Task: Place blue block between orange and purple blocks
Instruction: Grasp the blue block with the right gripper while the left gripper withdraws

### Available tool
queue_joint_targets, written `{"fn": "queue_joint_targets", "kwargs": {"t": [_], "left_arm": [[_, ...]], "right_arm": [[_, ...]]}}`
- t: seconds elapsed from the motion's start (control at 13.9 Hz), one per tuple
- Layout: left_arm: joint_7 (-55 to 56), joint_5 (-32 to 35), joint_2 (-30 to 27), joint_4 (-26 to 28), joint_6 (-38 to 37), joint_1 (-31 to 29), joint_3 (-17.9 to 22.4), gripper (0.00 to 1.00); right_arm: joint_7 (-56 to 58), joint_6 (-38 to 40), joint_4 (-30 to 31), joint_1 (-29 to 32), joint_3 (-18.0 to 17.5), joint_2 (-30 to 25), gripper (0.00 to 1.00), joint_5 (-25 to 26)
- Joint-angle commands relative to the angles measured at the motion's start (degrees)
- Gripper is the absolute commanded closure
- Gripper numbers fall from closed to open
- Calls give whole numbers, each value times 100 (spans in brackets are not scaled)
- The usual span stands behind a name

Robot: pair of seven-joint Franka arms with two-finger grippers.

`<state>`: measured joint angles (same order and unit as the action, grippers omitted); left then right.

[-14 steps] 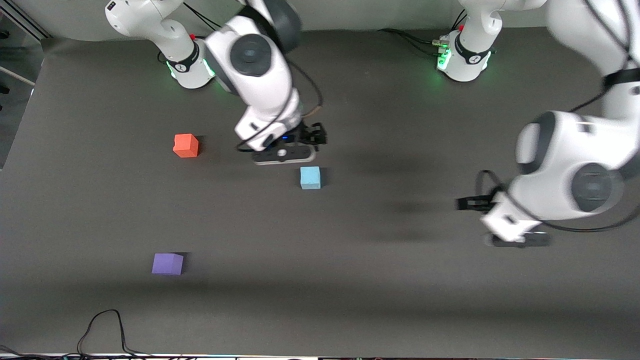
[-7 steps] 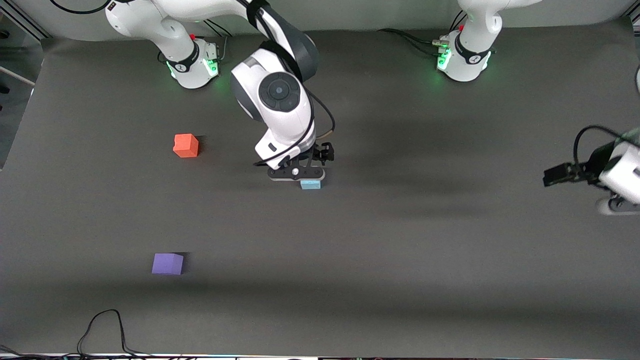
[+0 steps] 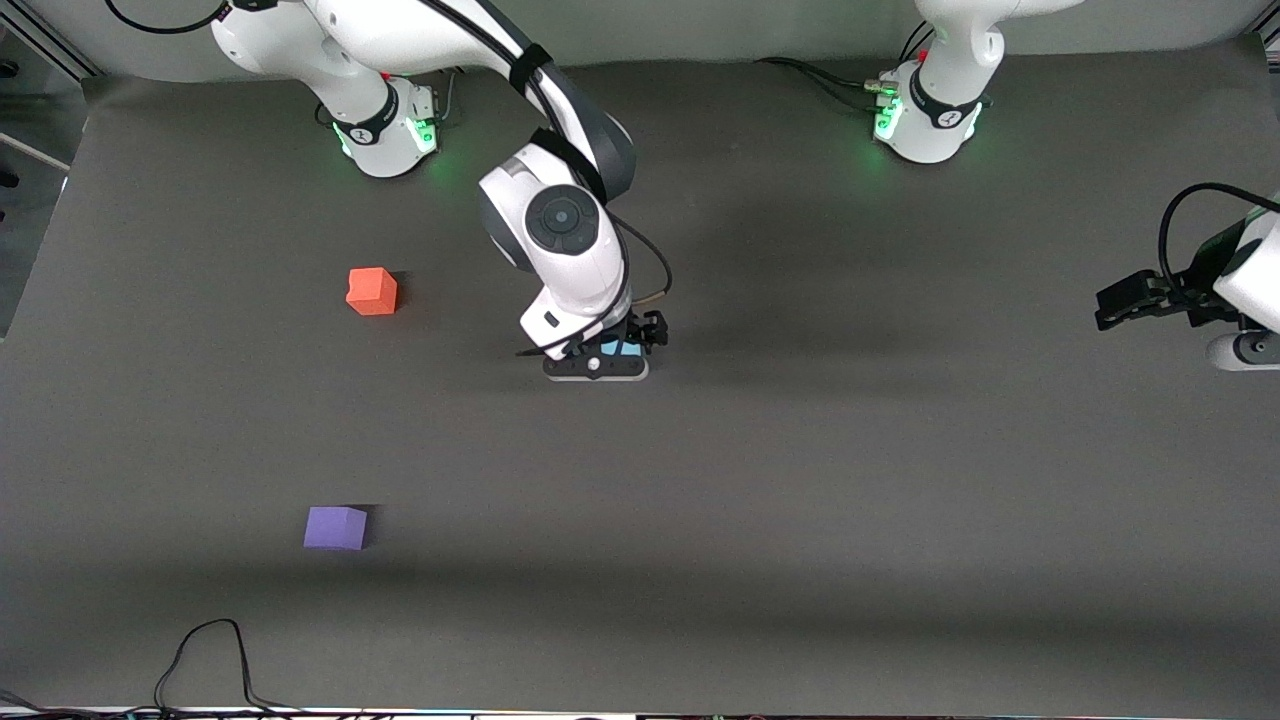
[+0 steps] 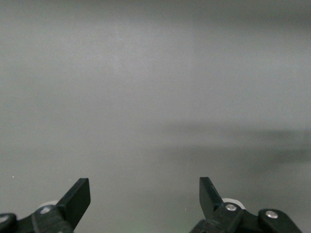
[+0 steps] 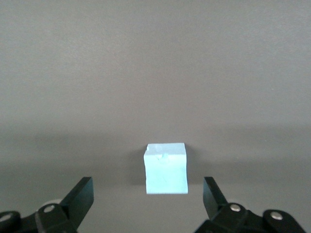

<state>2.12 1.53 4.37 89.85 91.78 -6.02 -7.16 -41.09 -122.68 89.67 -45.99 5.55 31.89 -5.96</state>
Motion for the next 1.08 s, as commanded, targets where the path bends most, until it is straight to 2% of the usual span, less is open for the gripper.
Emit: {"fn": "queue_joint_targets", "kwargs": {"t": [0.0,0.14,0.36,0.57,1.0], "left_arm": [[-36,66,-199,112,-125,48,-31,0],[-132,14,-208,42,-187,162,47,0],[-256,5,-199,33,-204,917,828,0],[-256,14,-217,33,-187,980,892,0],[-256,14,-208,59,-178,980,883,0]], "right_arm": [[92,-386,85,-68,16,264,0,43],[119,-922,523,-59,16,265,0,52],[110,-1021,666,-94,16,300,0,165],[66,-1573,1008,-103,16,353,0,183],[-213,-1750,1035,-304,16,546,0,139]]}}
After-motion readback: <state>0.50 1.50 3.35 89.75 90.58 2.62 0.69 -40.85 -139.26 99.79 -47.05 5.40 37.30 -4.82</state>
